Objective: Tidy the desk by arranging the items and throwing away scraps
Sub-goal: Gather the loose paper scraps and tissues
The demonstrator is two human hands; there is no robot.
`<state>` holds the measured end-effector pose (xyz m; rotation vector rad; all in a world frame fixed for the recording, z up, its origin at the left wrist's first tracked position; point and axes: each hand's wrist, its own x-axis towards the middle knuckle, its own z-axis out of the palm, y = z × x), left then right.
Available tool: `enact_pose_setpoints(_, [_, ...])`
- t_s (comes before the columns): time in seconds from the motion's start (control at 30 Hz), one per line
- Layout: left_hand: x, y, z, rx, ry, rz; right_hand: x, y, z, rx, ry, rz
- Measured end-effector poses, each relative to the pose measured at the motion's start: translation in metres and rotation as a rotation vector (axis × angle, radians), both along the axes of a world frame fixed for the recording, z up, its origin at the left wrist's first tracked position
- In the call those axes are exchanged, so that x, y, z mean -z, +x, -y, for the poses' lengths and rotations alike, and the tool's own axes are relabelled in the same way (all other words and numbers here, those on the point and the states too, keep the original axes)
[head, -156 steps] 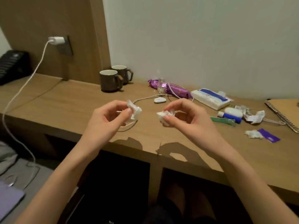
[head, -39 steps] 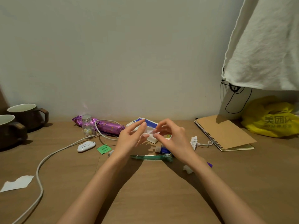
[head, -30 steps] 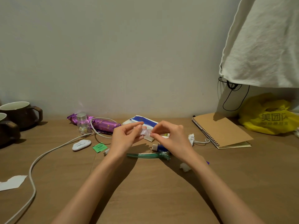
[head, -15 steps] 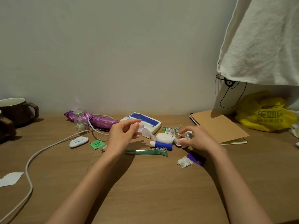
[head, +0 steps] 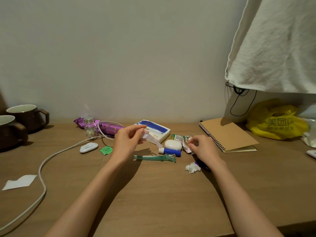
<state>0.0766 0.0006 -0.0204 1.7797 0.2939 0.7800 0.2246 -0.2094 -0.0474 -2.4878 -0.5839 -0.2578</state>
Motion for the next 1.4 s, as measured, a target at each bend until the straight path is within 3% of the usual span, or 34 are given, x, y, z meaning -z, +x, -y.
enact_pose_setpoints(0.37, [-0.02,-0.052,-0.013,-0.044,0.048,0.063,-0.027,-0.022,0.007,-0.028,0.238,0.229])
enact_pose_setpoints(0.63, [-0.036,-0.108,-0.011,-0.077,0.09,0.098,-0.067,-0.091,-0.005,-0.303,0.336,0.198])
enact_pose_setpoints(0.83, [-0.03,-0.19,-0.012,-0.143,0.125,0.05,-0.073,-0.184,-0.032,-0.572,0.449,0.09])
enact_pose_setpoints(1.0, [-0.02,-0.274,-0.013,-0.224,0.111,-0.013,-0.055,-0.258,-0.053,-0.809,0.423,-0.07])
enact_pose_setpoints(1.4, [0.086,-0.416,-0.055,-0.21,-0.097,-0.489,0.047,-0.374,-0.113,-1.224,0.096,-0.493])
